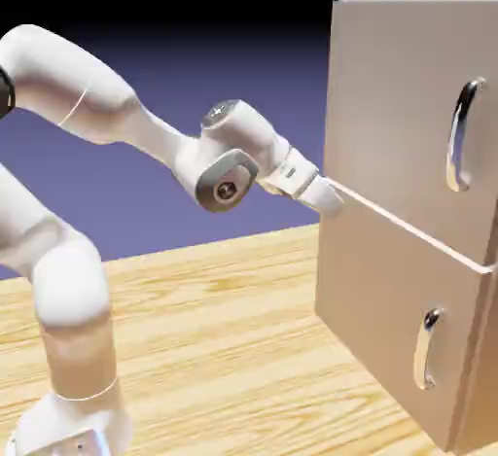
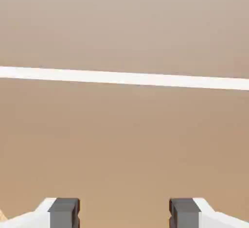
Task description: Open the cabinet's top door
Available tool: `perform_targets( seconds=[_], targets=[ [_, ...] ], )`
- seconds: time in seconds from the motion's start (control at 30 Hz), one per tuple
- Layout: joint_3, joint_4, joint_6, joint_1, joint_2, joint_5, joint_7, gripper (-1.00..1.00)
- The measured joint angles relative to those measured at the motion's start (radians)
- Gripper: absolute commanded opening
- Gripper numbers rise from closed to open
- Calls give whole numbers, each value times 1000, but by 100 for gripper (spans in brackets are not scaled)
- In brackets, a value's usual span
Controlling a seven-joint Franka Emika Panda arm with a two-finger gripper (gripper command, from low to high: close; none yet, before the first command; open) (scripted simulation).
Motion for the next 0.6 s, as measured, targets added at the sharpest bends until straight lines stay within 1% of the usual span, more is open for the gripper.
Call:
perform_targets(
  seconds=[0.6],
  targets=[
    [-369,215,52,275,-142,-783,-454,0]
  ],
)
